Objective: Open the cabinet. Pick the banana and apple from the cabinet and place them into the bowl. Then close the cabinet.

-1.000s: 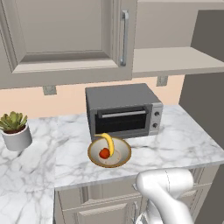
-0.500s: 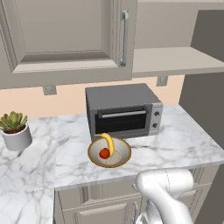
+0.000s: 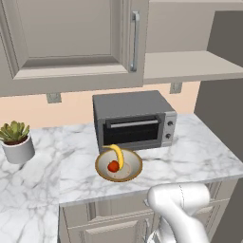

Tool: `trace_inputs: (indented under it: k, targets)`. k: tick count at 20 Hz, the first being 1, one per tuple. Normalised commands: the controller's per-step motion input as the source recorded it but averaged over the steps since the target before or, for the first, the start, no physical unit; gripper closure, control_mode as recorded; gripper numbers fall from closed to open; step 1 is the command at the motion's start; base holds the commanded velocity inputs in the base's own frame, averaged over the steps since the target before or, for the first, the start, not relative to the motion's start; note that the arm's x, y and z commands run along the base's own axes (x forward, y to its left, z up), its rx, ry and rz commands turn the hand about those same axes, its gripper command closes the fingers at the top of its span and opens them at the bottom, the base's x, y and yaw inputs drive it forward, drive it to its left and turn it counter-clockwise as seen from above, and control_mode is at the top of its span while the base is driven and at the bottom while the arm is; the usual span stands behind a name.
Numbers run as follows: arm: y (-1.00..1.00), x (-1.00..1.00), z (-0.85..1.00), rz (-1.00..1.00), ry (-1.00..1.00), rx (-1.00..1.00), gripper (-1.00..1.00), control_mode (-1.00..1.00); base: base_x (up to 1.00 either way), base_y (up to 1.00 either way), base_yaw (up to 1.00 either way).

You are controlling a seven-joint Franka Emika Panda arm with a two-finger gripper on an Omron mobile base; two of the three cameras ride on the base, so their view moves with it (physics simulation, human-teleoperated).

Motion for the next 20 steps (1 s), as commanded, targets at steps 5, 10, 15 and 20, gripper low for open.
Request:
trace_inputs:
  k: [5,10,15,20]
  targets:
    - [-0.69,0.87,-0.18,0.21,0.0,0.03,-1.0,-1.0,0.0,0.0,0.0]
    - [-0.25,1.0,-0.46,0.32,0.0,0.0,-1.0,-1.0,0.0,0.0,0.0]
    - [0.63,1.0,-0.66,0.22,-0.07,0.0,-1.0,-1.0,0.0,0.0,0.0]
    - [0.63,1.0,-0.56,0.14,-0.06,0.01,-1.0,-1.0,0.0,0.0,0.0]
